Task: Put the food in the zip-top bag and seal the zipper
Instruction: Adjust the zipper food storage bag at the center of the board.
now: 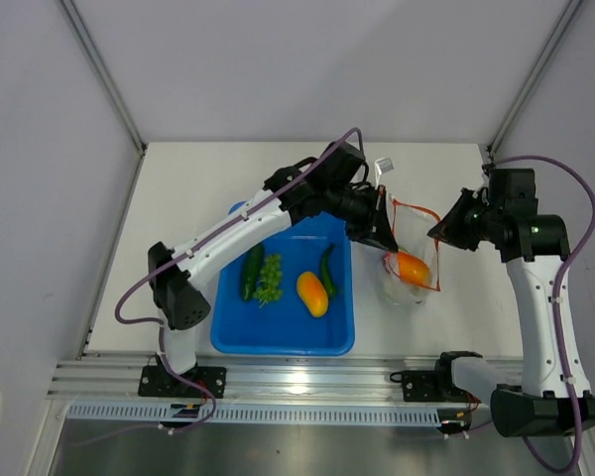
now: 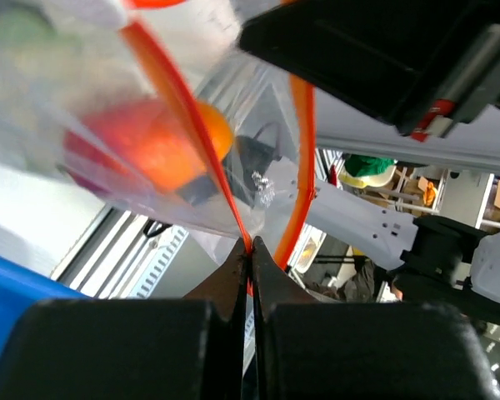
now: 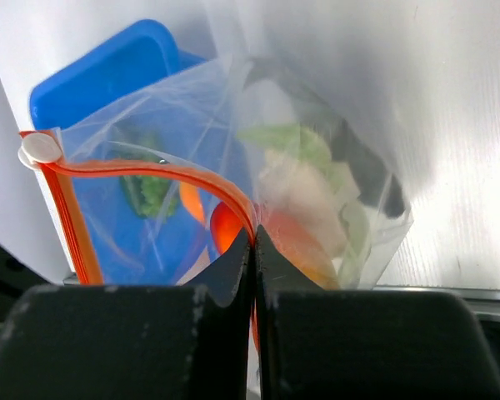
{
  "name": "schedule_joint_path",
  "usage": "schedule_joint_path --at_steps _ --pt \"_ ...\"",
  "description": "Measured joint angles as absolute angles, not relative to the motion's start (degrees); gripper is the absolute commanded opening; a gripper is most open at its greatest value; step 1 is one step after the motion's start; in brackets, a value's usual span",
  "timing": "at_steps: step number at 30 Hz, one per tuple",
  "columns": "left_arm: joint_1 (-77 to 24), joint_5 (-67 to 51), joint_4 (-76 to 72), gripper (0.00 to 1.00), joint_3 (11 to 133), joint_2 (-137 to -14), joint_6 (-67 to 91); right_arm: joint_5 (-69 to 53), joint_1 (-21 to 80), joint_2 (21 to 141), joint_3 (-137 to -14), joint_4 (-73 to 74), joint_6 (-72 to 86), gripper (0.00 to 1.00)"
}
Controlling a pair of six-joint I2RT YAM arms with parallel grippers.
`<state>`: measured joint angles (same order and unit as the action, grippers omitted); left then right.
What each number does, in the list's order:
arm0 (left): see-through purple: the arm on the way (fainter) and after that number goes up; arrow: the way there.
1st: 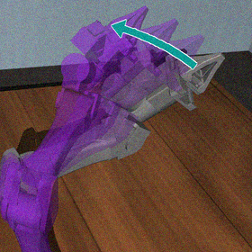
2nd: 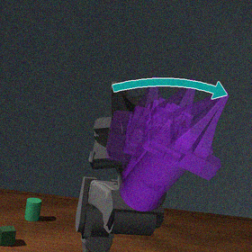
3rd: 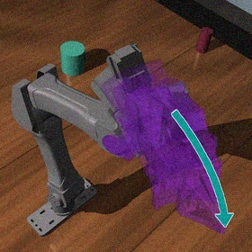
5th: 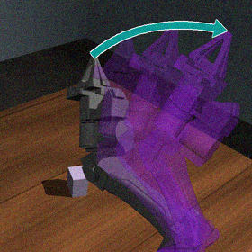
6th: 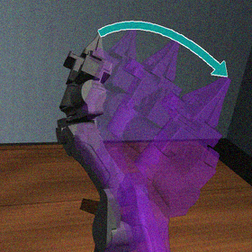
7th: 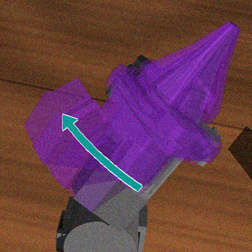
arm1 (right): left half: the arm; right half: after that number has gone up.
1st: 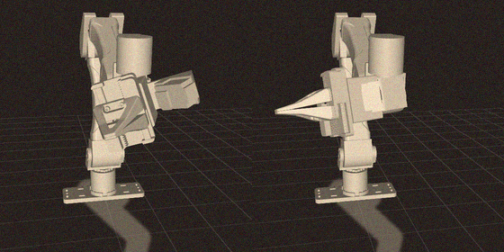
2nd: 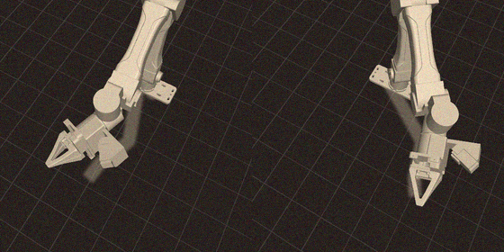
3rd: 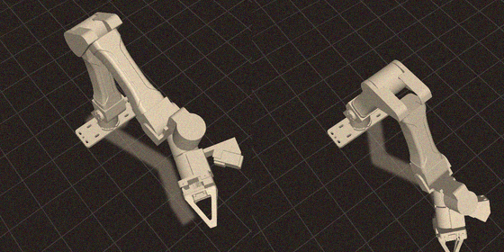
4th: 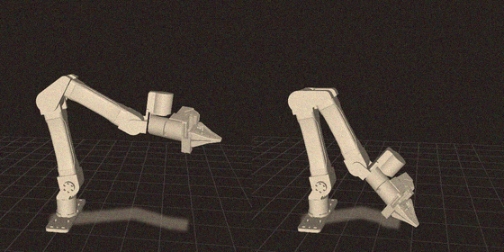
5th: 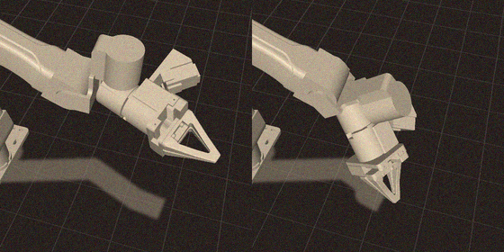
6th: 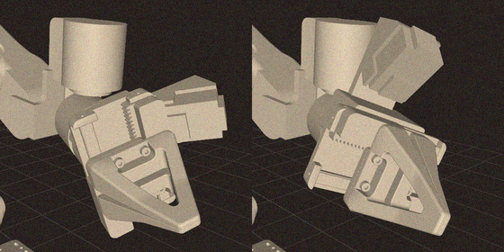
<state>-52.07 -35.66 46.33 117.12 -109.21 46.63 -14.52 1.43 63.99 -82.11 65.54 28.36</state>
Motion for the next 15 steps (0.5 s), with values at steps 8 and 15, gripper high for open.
schedule_joint_path --at_steps 8,15 --pt "-51.94 -35.29 46.63 0.0 107.66 -114.52 46.22 -13.91 2.2 67.05 -63.16 62.22 27.75 0.0" --pt "-51.75 -34.54 52.25 0.01 118.76 -116.38 46.5 -12.36 3.49 68.23 -74.41 65.52 27.77 0.0"
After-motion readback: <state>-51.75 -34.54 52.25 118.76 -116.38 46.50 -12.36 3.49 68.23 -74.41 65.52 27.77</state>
